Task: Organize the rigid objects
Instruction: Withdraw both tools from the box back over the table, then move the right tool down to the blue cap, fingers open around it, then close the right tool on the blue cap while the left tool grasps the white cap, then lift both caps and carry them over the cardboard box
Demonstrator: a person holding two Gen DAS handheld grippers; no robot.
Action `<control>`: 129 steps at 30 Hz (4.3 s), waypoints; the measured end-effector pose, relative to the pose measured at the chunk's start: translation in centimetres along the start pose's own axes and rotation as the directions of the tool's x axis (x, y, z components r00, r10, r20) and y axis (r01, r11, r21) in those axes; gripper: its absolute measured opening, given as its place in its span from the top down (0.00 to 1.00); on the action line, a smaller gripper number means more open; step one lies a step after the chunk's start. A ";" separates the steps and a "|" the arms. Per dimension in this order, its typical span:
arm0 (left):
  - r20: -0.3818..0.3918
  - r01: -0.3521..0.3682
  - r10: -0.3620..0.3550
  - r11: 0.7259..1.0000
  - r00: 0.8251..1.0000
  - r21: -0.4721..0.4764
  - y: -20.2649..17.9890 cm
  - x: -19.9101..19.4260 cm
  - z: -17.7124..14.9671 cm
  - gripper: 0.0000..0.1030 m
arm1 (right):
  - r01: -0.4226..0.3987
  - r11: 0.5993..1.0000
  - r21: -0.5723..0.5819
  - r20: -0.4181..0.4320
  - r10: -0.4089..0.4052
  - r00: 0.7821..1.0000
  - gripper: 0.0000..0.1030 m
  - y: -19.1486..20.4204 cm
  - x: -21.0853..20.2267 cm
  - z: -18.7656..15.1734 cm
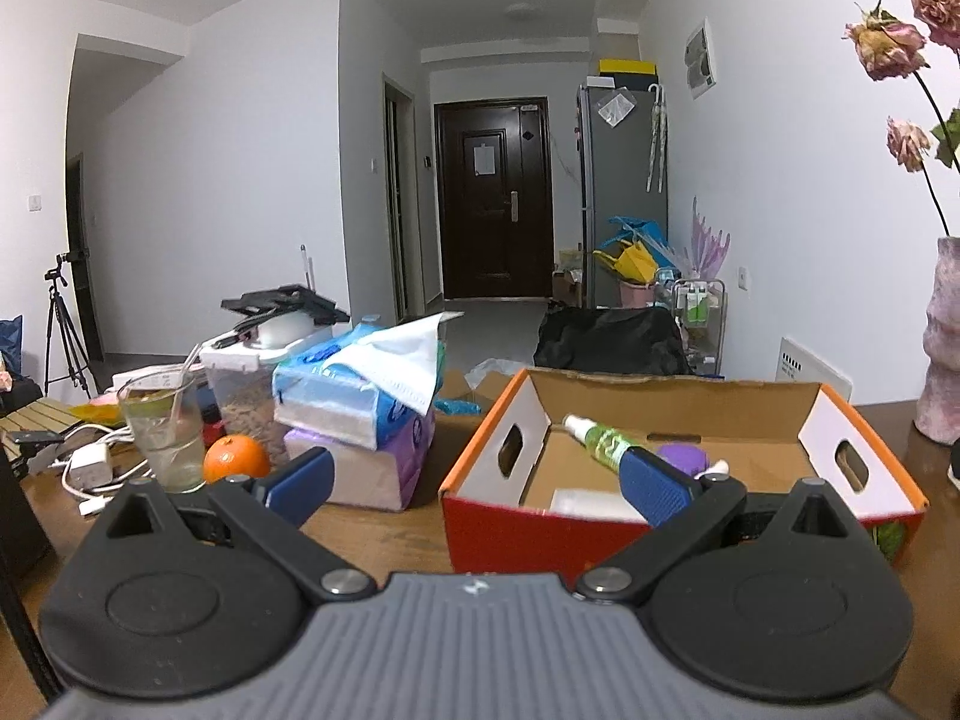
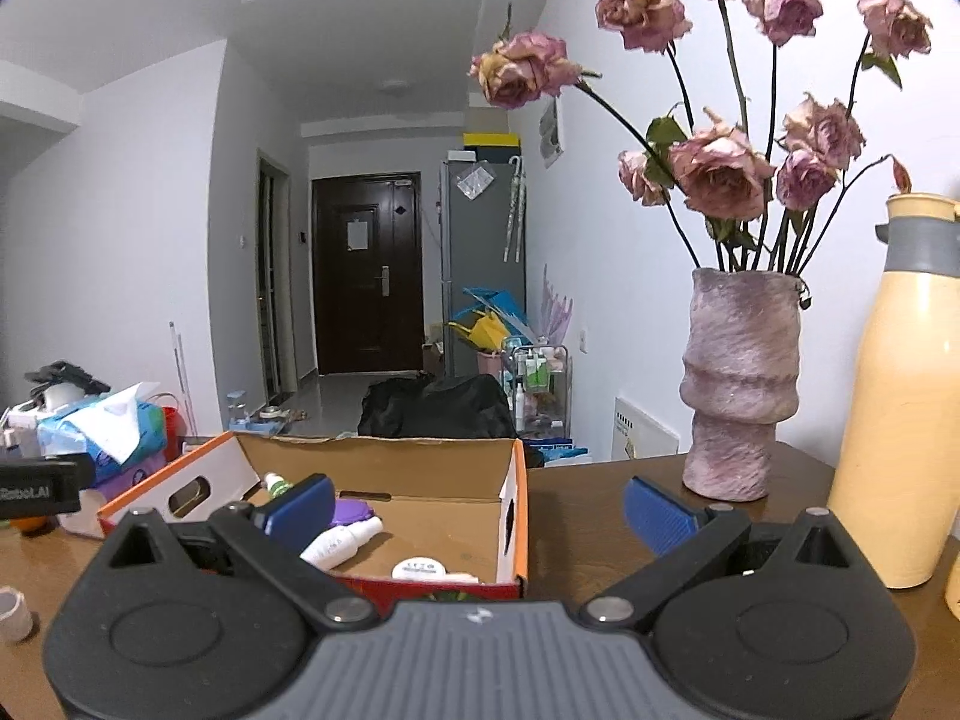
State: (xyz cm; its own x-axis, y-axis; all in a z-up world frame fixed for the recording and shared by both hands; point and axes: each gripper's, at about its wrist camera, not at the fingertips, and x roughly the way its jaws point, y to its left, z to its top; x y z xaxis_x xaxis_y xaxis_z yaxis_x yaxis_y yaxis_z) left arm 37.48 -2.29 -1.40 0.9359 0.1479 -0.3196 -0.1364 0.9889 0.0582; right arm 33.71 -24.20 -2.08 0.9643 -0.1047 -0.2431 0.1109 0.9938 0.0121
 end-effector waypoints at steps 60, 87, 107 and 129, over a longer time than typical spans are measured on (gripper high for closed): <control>-0.173 0.052 -0.053 0.999 0.983 -0.011 1.1 -9.4 -8.4 0.00 | -0.007 0.995 -0.100 -0.351 -0.029 0.936 0.13 -6.2 -4.5 -8.7; -0.318 0.135 -0.136 0.991 0.938 -0.027 0.3 -3.5 -8.6 0.00 | 0.020 1.000 -0.006 -0.240 -0.021 0.970 0.50 -6.8 -4.4 -7.9; -0.386 0.121 -0.122 0.992 0.915 -0.027 0.5 1.9 -8.4 0.23 | 0.031 0.999 -0.009 -0.222 -0.032 0.975 0.50 -6.7 -4.5 -7.9; -0.253 0.129 -0.126 0.992 0.959 -0.002 0.6 -2.5 -7.3 0.60 | -0.003 0.999 -0.038 -0.183 -0.004 0.983 0.50 -4.8 -5.5 -7.9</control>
State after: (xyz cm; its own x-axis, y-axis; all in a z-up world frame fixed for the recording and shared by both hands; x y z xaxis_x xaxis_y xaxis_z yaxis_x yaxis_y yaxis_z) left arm 32.74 -2.02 -7.45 0.8325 0.0202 -0.5536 -0.0146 0.9998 0.0146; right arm 25.99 -28.08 -8.44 0.9034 -0.0997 -0.4170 0.0989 0.9948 -0.0236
